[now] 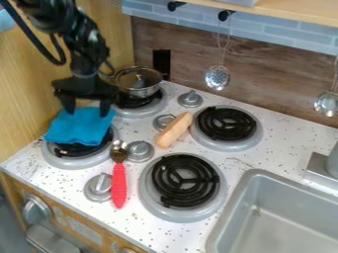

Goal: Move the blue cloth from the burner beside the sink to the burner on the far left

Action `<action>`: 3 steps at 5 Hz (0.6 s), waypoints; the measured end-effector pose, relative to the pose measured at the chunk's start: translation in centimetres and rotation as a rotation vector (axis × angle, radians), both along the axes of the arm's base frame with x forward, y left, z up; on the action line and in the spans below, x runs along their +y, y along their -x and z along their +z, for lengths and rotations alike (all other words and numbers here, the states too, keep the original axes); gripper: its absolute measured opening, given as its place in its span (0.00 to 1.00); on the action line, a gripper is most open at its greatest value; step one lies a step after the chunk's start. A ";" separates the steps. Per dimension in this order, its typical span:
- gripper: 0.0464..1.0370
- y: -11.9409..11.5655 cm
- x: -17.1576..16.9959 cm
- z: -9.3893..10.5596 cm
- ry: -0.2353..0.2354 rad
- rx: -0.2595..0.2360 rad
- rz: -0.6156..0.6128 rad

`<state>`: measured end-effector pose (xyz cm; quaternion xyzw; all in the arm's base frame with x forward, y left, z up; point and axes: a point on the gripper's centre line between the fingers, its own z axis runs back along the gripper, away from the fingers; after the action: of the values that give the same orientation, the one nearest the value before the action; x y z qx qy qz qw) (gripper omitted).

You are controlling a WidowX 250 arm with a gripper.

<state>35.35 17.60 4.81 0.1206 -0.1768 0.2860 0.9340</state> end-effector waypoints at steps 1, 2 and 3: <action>0.97 -0.5 -3.6 0.8 0.237 0.025 -0.101; 0.97 -0.1 -5.3 3.9 0.338 0.026 -0.090; 0.97 0.8 -6.8 5.4 0.394 0.092 -0.109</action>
<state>34.52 10.81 10.25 -0.0611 -0.0807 0.2580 0.9608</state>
